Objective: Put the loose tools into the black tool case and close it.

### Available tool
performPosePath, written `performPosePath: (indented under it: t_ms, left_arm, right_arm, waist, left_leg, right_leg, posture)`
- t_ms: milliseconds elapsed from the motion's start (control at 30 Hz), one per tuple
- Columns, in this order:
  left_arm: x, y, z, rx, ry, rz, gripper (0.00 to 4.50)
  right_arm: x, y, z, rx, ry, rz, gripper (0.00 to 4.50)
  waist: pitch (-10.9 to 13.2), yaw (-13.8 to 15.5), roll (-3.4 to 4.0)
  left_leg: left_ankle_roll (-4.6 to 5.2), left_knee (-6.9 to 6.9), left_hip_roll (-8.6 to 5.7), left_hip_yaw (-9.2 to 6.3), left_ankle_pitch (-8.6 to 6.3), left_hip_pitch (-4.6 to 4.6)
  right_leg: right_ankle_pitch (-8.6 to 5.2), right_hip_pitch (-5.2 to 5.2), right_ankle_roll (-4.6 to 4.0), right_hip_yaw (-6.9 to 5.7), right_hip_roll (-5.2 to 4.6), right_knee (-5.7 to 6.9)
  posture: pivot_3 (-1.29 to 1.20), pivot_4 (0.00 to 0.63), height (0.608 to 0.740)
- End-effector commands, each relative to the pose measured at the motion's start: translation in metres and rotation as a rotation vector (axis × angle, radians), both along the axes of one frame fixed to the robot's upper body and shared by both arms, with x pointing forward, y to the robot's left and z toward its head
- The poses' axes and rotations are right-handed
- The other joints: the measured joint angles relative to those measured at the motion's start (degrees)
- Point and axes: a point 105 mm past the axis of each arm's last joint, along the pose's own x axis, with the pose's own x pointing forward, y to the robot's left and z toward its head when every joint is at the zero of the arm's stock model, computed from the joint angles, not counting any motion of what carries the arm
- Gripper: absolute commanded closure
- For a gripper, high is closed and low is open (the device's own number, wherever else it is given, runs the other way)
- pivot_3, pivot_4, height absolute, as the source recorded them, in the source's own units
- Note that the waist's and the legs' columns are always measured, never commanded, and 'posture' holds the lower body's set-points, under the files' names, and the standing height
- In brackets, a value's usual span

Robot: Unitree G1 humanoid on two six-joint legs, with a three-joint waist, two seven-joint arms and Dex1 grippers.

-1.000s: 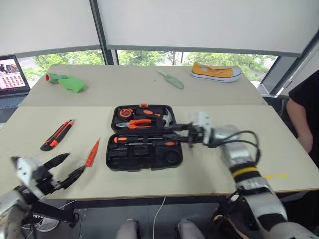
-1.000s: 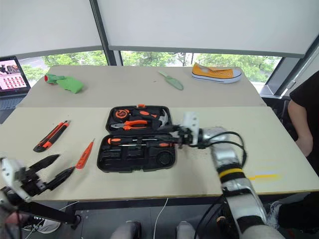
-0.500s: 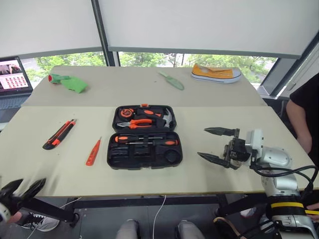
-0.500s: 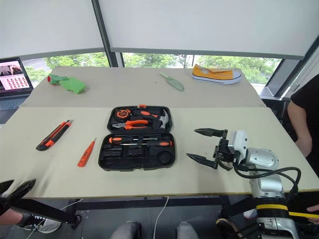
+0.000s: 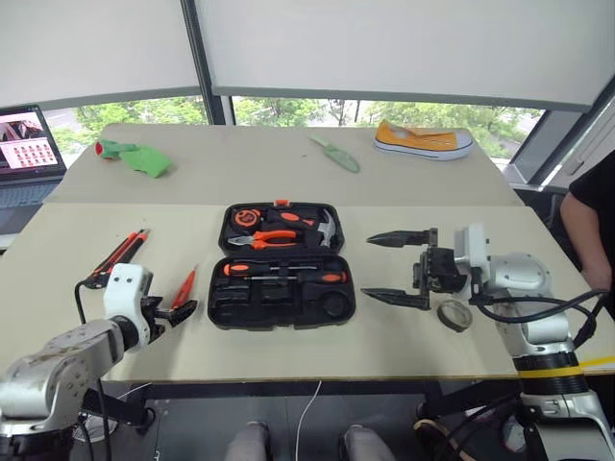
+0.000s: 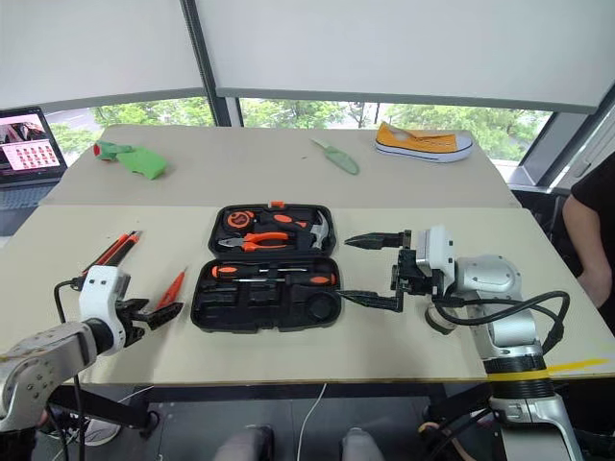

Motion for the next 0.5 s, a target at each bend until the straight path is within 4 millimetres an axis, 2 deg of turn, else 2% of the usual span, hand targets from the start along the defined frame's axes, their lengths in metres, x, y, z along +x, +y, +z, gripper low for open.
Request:
performPosePath:
  t_ms: [33, 167, 233, 300, 400, 467, 500]
  left_arm:
    - [0.001, -0.009, -0.013, -0.019, 0.048, -0.002, 1.94]
    - [0.001, 0.005, -0.009, 0.022, 0.023, 0.013, 3.31]
    - [0.003, 0.014, 0.003, 0.015, -0.039, -0.007, 3.95]
    - [0.008, 0.020, 0.022, 0.028, -0.140, -0.078, 4.04]
    - [0.011, 0.019, 0.041, 0.047, -0.249, -0.208, 4.04]
    - [0.005, -0.011, 0.066, 0.092, -0.360, -0.566, 4.04]
    - [0.002, -0.021, 0.070, 0.121, -0.370, -0.691, 4.04]
  right_arm:
    - [-0.007, 0.001, 0.013, 0.007, -0.045, 0.019, 0.00]
    - [-0.009, -0.003, 0.011, -0.009, -0.036, 0.004, 0.00]
    - [-0.010, -0.006, 0.010, -0.018, -0.032, -0.004, 0.00]
    - [-0.012, -0.010, 0.010, -0.026, -0.026, -0.014, 0.00]
    - [-0.014, -0.012, 0.011, -0.032, -0.022, -0.027, 0.00]
    - [-0.016, -0.021, 0.011, -0.046, -0.007, -0.055, 0.00]
    - [-0.017, -0.024, 0.011, -0.053, 0.000, -0.067, 0.00]
  waist:
    - [0.0, 0.2, 0.00]
    - [0.0, 0.4, 0.00]
    - [0.0, 0.4, 0.00]
    - [0.0, 0.4, 0.00]
    - [0.0, 0.4, -0.03]
    - [0.0, 0.4, -0.04]
    - [0.1, 0.6, -0.11]
  left_leg:
    - [0.00, 0.05, 0.00, -0.01, 0.00, 0.00]
    - [-0.01, 0.17, -0.05, 0.00, 0.00, 0.01]
    - [-0.01, 0.17, -0.05, 0.00, 0.00, 0.00]
    - [-0.01, 0.16, -0.03, 0.01, 0.00, -0.01]
    - [-0.01, 0.13, 0.01, 0.01, 0.00, -0.05]
    - [-0.02, 0.12, 0.01, 0.01, 0.00, -0.06]
    - [-0.02, 0.12, 0.00, 0.05, 0.00, -0.08]
  right_leg:
    - [0.00, 0.03, 0.00, -0.01, 0.00, -0.01]
    - [0.01, 0.10, 0.03, 0.00, -0.06, -0.06]
    - [0.01, 0.09, 0.03, 0.00, -0.06, -0.07]
    - [-0.01, 0.05, 0.00, 0.00, -0.05, -0.06]
    - [-0.03, -0.05, -0.07, -0.03, -0.04, -0.06]
    - [-0.04, -0.04, -0.08, -0.04, -0.05, -0.08]
    - [-0.05, -0.07, -0.09, -0.04, -0.07, -0.08]
  posture:
    - [0.00, 0.150, 0.740]
    - [0.00, 0.150, 0.740]
    - [0.00, 0.150, 0.740]
    - [0.00, 0.150, 0.740]
    - [0.00, 0.150, 0.740]
    - [0.00, 0.150, 0.740]
    - [0.00, 0.150, 0.740]
